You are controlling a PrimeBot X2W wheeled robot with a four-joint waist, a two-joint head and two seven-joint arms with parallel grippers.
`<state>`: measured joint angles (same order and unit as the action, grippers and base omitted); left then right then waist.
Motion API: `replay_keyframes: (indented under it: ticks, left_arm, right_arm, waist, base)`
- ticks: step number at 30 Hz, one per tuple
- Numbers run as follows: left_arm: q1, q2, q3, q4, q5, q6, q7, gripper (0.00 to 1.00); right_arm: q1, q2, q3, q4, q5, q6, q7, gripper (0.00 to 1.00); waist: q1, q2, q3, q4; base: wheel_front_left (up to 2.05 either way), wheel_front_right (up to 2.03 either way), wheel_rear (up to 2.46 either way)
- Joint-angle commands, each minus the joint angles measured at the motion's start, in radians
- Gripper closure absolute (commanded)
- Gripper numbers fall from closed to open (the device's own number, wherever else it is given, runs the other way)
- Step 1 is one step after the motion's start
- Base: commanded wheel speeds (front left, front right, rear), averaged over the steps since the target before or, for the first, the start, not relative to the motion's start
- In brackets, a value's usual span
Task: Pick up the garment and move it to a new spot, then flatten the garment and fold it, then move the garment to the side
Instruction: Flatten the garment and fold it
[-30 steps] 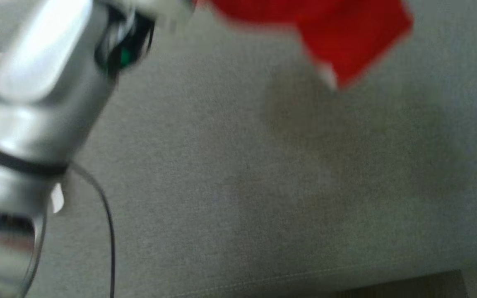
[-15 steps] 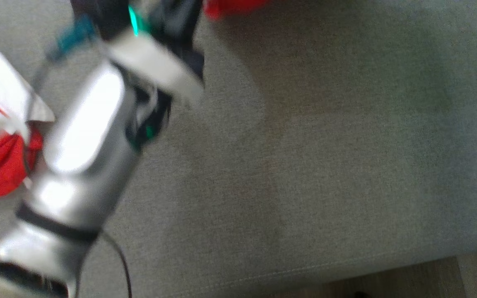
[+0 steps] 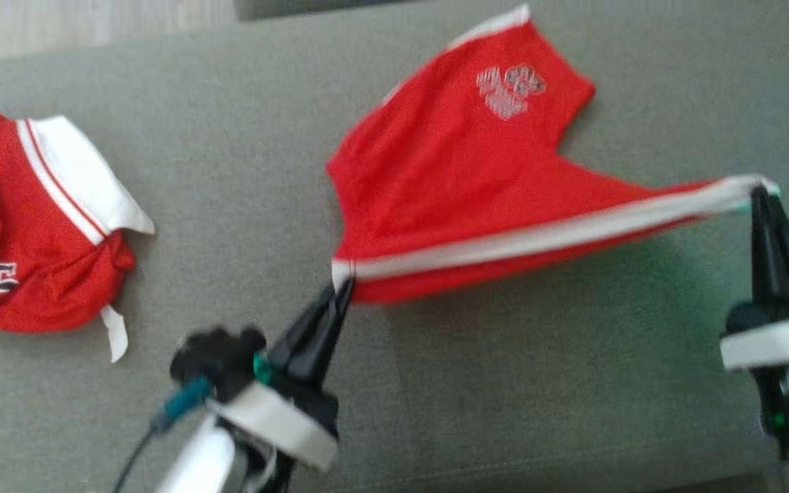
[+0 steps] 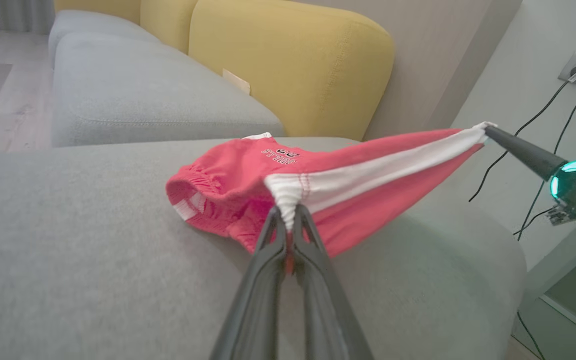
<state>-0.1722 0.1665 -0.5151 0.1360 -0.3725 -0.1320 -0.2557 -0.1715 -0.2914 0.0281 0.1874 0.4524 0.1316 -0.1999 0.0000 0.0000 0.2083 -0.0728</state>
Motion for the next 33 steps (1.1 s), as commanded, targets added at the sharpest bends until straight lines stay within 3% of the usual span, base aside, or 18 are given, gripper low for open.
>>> replay_keyframes:
  ticks: [1, 10, 16, 24, 33]
  left_arm:
    - [0.020, -0.002, 0.051, -0.052, 0.019, 0.001, -0.006, 1.00]
    - [0.241, -0.025, 0.097, -0.173, 0.079, 0.001, -0.006, 1.00]
    - [0.248, -0.027, 0.111, -0.199, 0.076, 0.001, -0.006, 1.00]
    - [0.084, -0.043, 0.017, -0.099, -0.026, 0.001, -0.006, 1.00]
    - [-0.141, -0.066, -0.068, 0.071, -0.248, 0.001, -0.006, 1.00]
  right_arm:
    - [0.027, -0.015, -0.018, -0.071, -0.011, -0.001, 0.009, 1.00]
    - [0.334, -0.012, -0.126, -0.330, -0.047, -0.001, 0.074, 1.00]
    - [0.344, -0.005, -0.155, -0.423, -0.081, -0.001, 0.185, 1.00]
    - [0.187, -0.041, -0.128, -0.354, -0.113, -0.001, 0.287, 1.00]
    - [-0.122, -0.216, 0.023, -0.150, -0.085, -0.001, 0.425, 1.00]
  waist:
    - [0.0000, 0.0000, -0.050, 0.010]
    - [0.0000, 0.0000, -0.097, 0.071]
    - [0.0000, 0.0000, -0.088, 0.104]
    - [0.0000, 0.0000, -0.037, 0.169]
    - [0.0000, 0.0000, 0.032, 0.228]
  base:
    - [0.00, 0.00, 0.00]
    - [0.00, 0.00, 0.00]
    - [0.00, 0.00, 0.00]
    - [0.00, 0.00, 0.00]
    - [0.00, 0.00, 0.00]
